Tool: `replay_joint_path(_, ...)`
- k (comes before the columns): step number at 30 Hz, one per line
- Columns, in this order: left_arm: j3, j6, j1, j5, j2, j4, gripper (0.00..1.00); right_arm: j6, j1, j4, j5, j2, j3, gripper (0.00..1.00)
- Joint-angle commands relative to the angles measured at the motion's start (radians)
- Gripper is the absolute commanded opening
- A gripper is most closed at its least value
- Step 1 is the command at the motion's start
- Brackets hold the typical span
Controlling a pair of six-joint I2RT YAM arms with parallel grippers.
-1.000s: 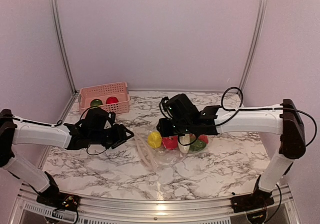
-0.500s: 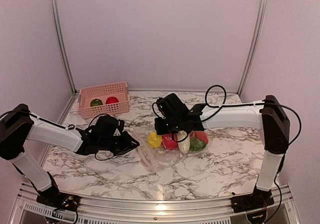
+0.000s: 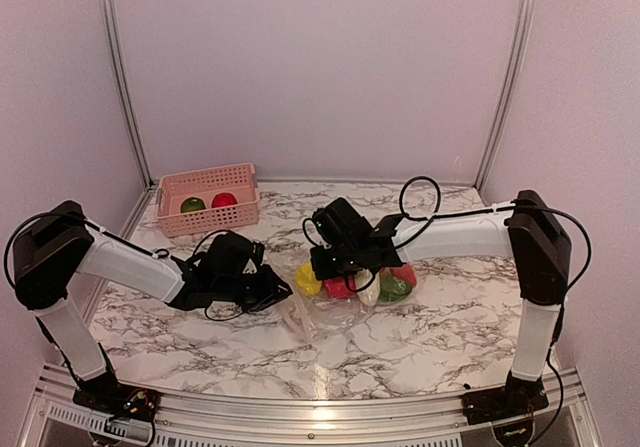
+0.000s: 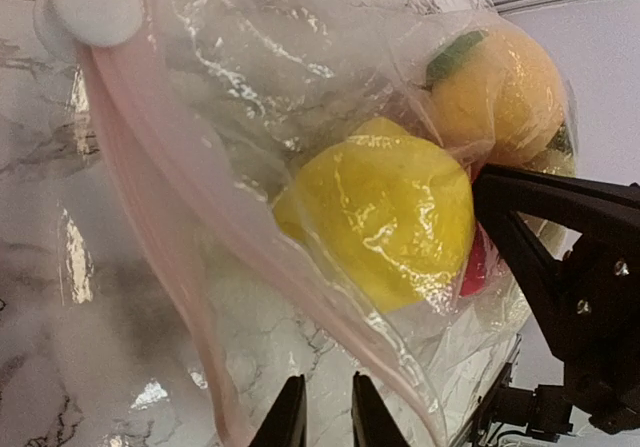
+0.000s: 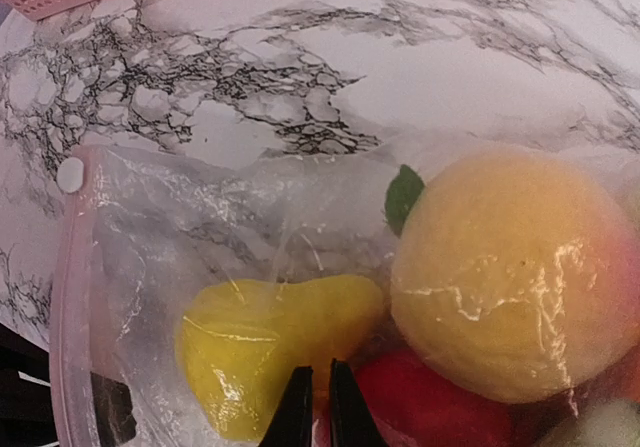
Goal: Open the zip-top bag and remove the fake food
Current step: Pick up the fake fruit from the zipper food storage bag.
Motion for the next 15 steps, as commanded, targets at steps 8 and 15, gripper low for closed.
replay_joint_path(8,0.002,0.009,-0.013,-0.021,0.002,-0.004,0.25,0.005,0.067,-0.007,-0.02,0.011,-0.054,0.12)
replay_joint_path(15,-0.027,0.041,-0.019,-0.081,-0.061,-0.065,0.33,0.042,0.087,-0.022,0.012,-0.041,-0.08,0.21)
